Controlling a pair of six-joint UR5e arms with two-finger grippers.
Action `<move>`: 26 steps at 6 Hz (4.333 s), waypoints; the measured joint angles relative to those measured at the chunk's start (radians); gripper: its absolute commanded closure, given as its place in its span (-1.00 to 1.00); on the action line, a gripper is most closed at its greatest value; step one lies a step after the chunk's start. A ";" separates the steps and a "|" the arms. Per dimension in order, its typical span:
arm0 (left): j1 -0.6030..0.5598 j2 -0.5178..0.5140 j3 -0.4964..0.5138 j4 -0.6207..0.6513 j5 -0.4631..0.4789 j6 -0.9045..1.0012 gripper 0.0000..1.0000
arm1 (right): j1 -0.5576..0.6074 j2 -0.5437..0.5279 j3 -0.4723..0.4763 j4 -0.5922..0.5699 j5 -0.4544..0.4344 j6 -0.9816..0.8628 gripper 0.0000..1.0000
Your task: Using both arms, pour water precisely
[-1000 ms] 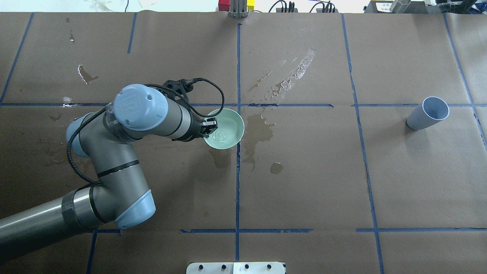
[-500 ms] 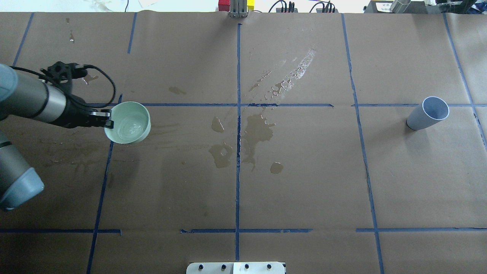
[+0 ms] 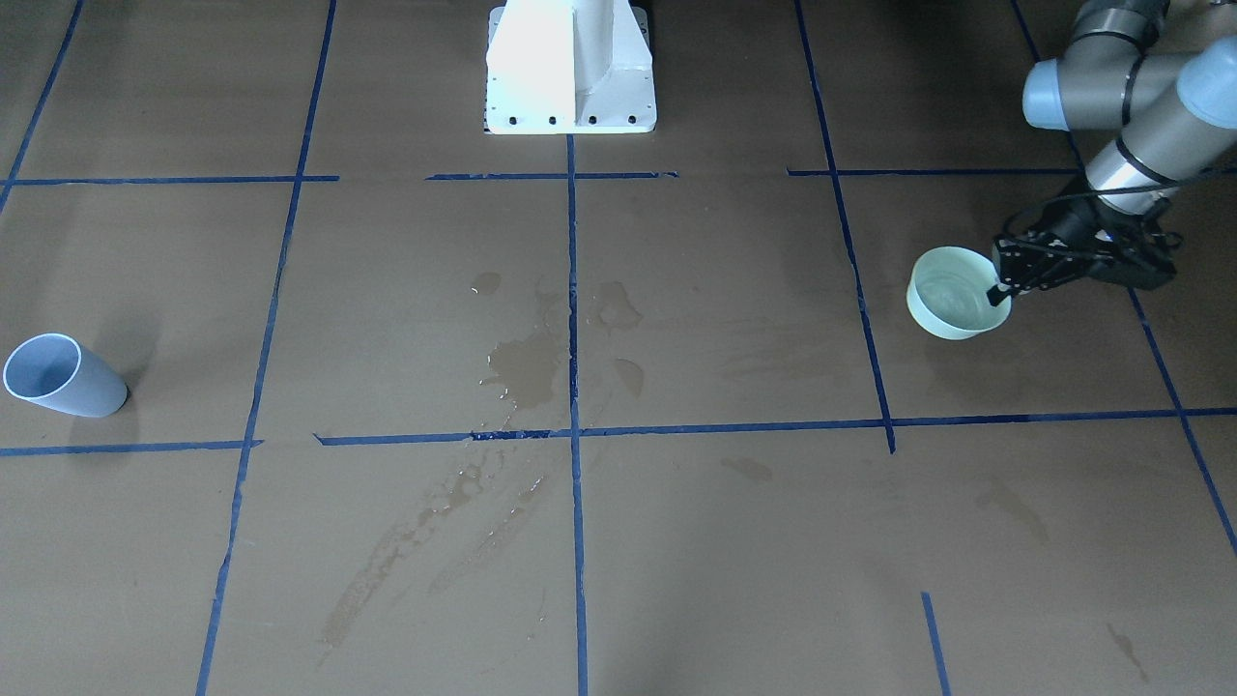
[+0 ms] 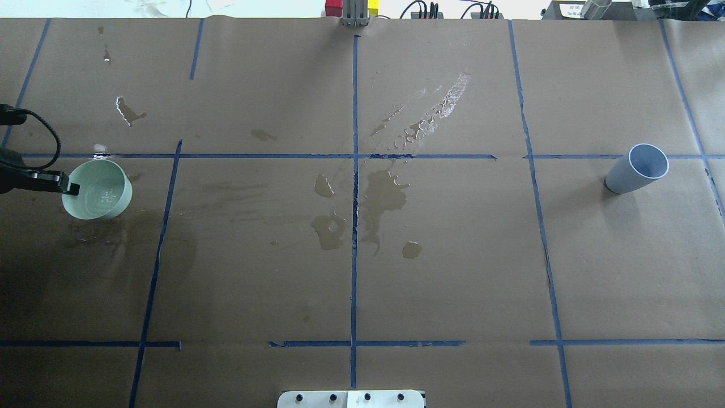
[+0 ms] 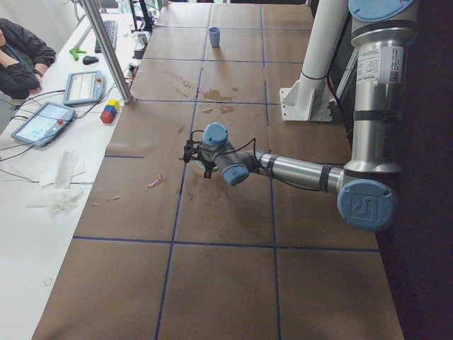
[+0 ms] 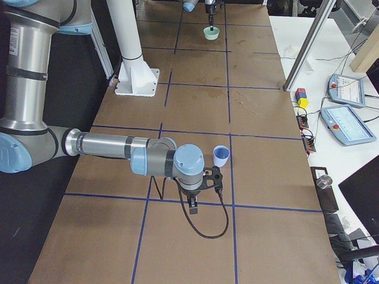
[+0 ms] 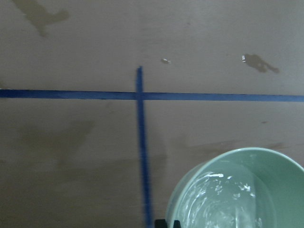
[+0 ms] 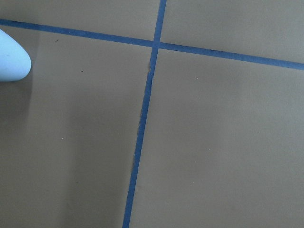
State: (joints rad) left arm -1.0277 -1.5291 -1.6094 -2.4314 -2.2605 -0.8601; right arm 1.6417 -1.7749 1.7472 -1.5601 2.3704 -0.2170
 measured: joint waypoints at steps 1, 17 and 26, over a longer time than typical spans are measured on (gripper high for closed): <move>-0.026 0.005 0.101 -0.101 -0.039 0.013 1.00 | -0.001 0.000 0.000 0.000 0.000 0.001 -1.00; -0.489 -0.011 -0.071 0.800 -0.103 0.964 -1.00 | -0.002 0.000 0.000 0.004 0.005 0.003 -1.00; -0.580 0.094 -0.058 0.898 -0.075 1.033 -1.00 | -0.005 0.000 -0.002 0.004 0.013 0.001 -1.00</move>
State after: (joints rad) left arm -1.6079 -1.4347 -1.6677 -1.5338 -2.3353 0.1729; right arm 1.6362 -1.7752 1.7451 -1.5559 2.3832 -0.2157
